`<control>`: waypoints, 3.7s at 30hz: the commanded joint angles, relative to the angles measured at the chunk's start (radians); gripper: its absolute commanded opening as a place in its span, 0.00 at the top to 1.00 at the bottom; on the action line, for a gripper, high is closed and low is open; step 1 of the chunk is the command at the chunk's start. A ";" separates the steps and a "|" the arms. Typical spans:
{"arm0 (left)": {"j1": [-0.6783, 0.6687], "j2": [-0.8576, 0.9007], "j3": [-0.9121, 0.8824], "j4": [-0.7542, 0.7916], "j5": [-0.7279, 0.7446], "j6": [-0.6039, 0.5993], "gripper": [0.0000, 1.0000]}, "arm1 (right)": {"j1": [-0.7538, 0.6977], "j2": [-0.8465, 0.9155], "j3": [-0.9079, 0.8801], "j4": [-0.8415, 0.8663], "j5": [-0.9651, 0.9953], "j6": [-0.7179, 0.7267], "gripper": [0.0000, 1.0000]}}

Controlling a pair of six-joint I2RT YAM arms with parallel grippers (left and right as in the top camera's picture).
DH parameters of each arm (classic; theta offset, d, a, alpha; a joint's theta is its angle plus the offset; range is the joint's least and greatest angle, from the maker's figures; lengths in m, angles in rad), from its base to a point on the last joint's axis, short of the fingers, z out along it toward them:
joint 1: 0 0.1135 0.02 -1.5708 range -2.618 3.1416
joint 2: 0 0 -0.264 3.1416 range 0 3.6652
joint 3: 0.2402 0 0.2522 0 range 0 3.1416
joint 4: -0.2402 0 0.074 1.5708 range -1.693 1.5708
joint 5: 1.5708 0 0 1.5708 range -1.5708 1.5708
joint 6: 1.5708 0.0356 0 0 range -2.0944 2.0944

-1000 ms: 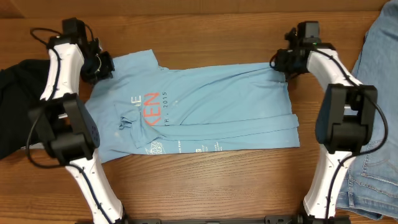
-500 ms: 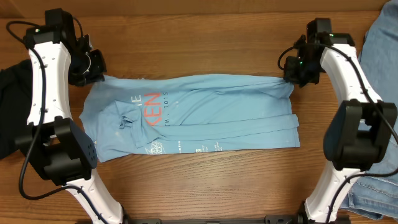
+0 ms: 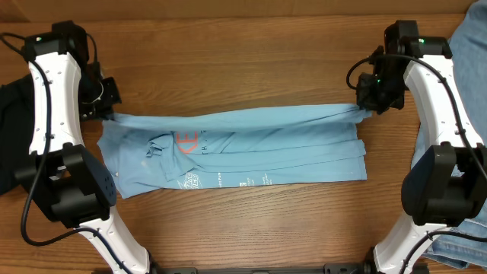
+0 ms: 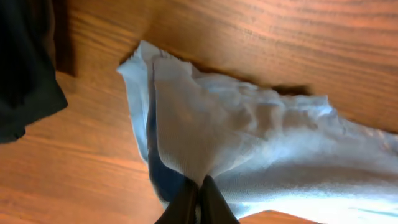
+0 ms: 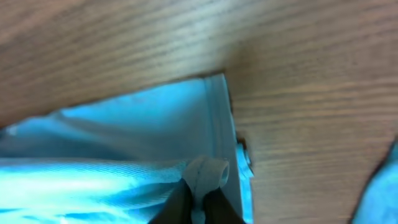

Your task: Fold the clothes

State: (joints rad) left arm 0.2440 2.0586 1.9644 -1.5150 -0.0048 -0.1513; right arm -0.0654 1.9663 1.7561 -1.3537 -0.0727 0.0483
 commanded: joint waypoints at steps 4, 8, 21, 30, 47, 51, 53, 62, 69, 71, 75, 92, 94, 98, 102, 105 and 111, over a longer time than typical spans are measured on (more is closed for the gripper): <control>0.003 -0.036 0.002 -0.053 -0.021 -0.006 0.96 | -0.004 -0.018 0.017 -0.037 0.065 -0.004 0.90; 0.003 -0.036 0.002 -0.069 -0.021 -0.006 0.96 | -0.004 -0.018 0.017 -0.063 0.065 -0.004 0.90; 0.003 -0.035 0.002 -0.105 -0.021 -0.002 0.96 | -0.004 -0.018 0.017 -0.133 0.072 -0.034 0.75; 0.002 -0.035 0.002 -0.104 -0.021 -0.002 0.96 | -0.002 0.002 -0.040 -0.051 -0.001 -0.079 0.75; -0.003 -0.035 -0.006 -0.175 0.045 -0.002 0.96 | 0.000 0.067 -0.227 0.119 -0.056 -0.079 0.76; -0.003 -0.035 -0.070 -0.175 0.031 0.002 0.96 | 0.000 0.067 -0.227 0.115 -0.040 -0.079 0.76; -0.003 -0.035 -0.120 -0.163 0.031 0.002 0.96 | 0.000 0.067 -0.227 0.116 -0.040 -0.079 0.76; -0.003 -0.035 -0.260 -0.084 -0.094 -0.019 0.96 | 0.000 0.067 -0.227 0.116 -0.040 -0.079 0.76; -0.002 -0.035 -0.261 -0.048 -0.282 -0.182 0.50 | -0.001 0.067 -0.227 0.115 -0.026 -0.079 0.76; -0.003 -0.035 -0.261 -0.050 -0.265 -0.181 0.44 | -0.001 0.067 -0.227 0.115 -0.026 -0.079 0.76; -0.003 -0.035 -0.261 -0.047 -0.264 -0.181 0.46 | -0.002 0.067 -0.226 0.113 -0.025 -0.079 0.82; -0.015 -0.035 -0.261 0.027 -0.050 -0.056 0.46 | -0.159 0.067 -0.362 0.140 -0.297 -0.043 0.21; -0.021 -0.035 -0.261 0.027 -0.050 -0.053 0.46 | -0.159 0.067 -0.416 0.200 -0.323 -0.021 0.21; -0.023 -0.035 -0.261 0.029 -0.050 -0.053 0.46 | -0.144 0.073 -0.472 0.289 -0.418 -0.017 0.22; -0.023 -0.035 -0.261 0.028 -0.050 -0.053 0.45 | -0.100 0.073 -0.489 0.357 -0.425 0.016 0.43; -0.023 -0.035 -0.261 0.024 -0.050 -0.050 0.46 | -0.090 0.073 -0.489 0.389 -0.386 0.089 0.66; -0.024 -0.036 -0.261 0.025 -0.048 -0.050 0.50 | -0.113 0.072 -0.483 0.395 -0.275 0.121 0.96</control>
State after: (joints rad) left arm 0.2287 2.0548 1.7069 -1.4914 -0.0628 -0.2253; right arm -0.1600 2.0254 1.2758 -0.9627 -0.4438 0.1497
